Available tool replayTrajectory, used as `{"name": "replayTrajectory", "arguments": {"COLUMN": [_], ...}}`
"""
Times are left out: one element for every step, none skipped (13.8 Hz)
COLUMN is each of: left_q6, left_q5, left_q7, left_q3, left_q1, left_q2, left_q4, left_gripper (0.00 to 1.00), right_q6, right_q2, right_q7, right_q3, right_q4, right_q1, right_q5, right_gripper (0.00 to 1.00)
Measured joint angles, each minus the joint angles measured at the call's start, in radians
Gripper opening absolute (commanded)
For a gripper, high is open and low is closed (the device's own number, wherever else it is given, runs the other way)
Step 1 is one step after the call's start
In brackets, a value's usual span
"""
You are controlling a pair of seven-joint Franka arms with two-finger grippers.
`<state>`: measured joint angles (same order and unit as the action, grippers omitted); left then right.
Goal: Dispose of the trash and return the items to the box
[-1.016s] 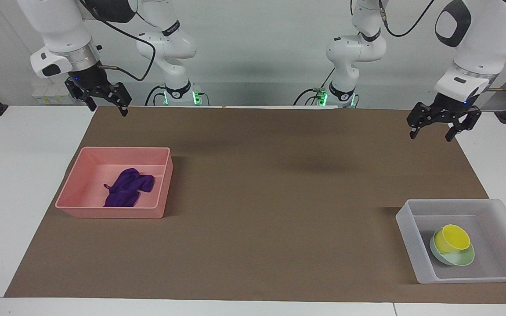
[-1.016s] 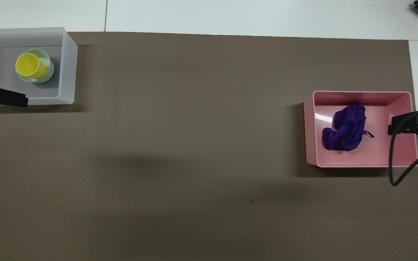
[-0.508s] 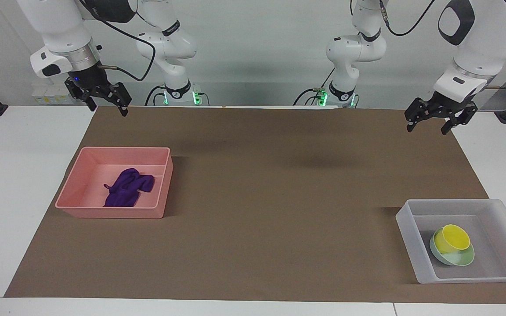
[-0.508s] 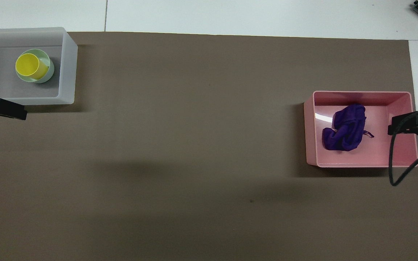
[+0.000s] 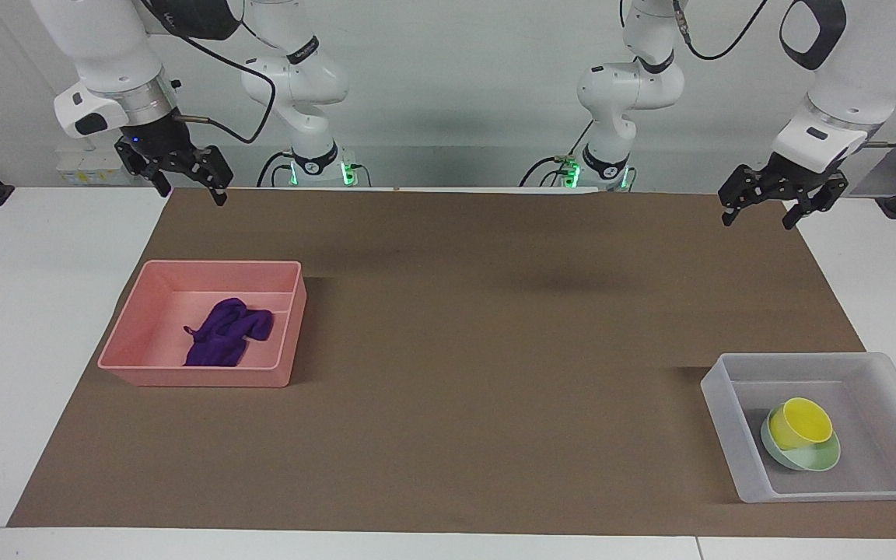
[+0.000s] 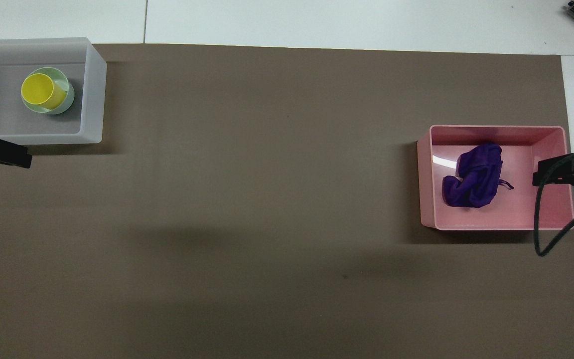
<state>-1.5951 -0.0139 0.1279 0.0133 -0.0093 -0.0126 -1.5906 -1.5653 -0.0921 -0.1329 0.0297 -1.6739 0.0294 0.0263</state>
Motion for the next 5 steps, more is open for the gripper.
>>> {"name": "replayTrajectory", "arguments": {"left_q6": [0.001,0.003,0.007,0.011,0.015], "left_q5": [0.0,0.0,0.0,0.0,0.0], "left_q7": [0.0,-0.001,-0.001,-0.002,-0.002], "left_q3": [0.0,-0.001,-0.001,-0.001,-0.001], "left_q1": [0.0,0.0,0.0,0.0,0.0], "left_q2": [0.0,0.0,0.0,0.0,0.0], "left_q4": [0.0,0.0,0.0,0.0,0.0], "left_gripper": [1.0,1.0,1.0,1.0,1.0], "right_q6": [0.0,0.0,0.0,0.0,0.0], "right_q2": [0.0,0.0,0.0,0.0,0.0], "right_q7": [0.0,0.0,0.0,0.0,0.0], "right_q3": [0.0,0.0,0.0,0.0,0.0], "right_q4": [-0.001,-0.001,-0.002,-0.003,-0.003], "right_q1": [0.0,0.0,0.0,0.0,0.0], "right_q5": [0.0,0.0,0.0,0.0,0.0], "right_gripper": [1.0,1.0,1.0,1.0,1.0]}}
